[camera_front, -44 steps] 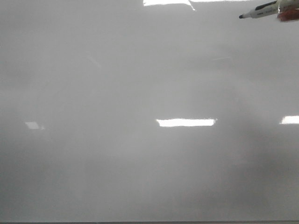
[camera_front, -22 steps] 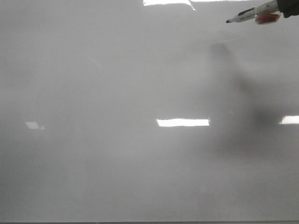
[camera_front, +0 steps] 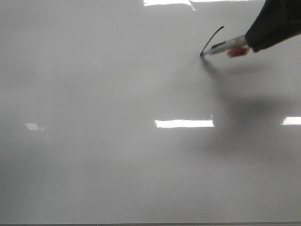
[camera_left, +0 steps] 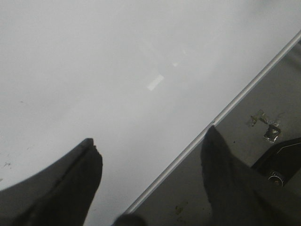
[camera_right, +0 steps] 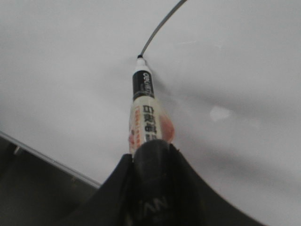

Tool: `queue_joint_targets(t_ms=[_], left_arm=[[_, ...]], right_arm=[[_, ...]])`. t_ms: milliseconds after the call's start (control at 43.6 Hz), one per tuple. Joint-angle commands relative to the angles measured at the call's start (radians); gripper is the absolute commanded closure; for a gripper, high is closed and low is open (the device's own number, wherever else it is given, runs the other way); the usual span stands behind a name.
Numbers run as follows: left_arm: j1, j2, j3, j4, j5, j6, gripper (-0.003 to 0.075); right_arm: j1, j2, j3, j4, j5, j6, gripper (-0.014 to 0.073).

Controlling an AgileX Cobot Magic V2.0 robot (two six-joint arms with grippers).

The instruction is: Write number 6 on whiteboard

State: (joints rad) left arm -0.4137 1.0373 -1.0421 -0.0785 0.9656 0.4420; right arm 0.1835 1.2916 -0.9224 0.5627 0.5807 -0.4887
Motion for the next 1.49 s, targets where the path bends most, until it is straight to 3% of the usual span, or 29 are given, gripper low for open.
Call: queue_joint_targets(t_ms=[0,138,252,688,917,1055,1147,1468], left_arm=[[0.002,-0.018,-0.025,-0.016,-0.053,-0.011,0.0283],[0.002,-0.018,-0.025,-0.016,-0.053,-0.011,0.0283],[0.002,-0.018,-0.025,-0.016,-0.053,-0.011,0.0283],[0.002,-0.018,-0.025,-0.016,-0.056,-0.011,0.0283],[-0.009,-0.018,-0.025,-0.083,-0.067,0.059,0.0283],[-0.098,-0.018,-0.025,-0.258,-0.08,0.268,0.0283],[-0.187,-0.015,-0.025,-0.309,-0.128,0.338,0.0279],[-0.482,0.12,-0.071,-0.32,-0.19,0.366,0.0279]], right_arm=[[0.0,-0.01,-0.018,-0.048,-0.008,0.013,0.0651],[-0.047,-0.026,-0.03,-0.17,-0.034,0.119,0.0651],[-0.062,-0.033,-0.071,-0.176,-0.038,0.127,0.0651],[0.072,-0.041,-0.13,-0.168,-0.042,0.127,0.0651],[0.092,-0.209,-0.13,-0.168,0.137,0.078,0.0651],[0.16,-0.301,-0.13,-0.152,0.307,-0.086,0.0651],[0.228,-0.333,-0.13,-0.106,0.403,-0.203,0.0651],[0.368,-0.337,-0.13,0.016,0.389,-0.277,0.0651]])
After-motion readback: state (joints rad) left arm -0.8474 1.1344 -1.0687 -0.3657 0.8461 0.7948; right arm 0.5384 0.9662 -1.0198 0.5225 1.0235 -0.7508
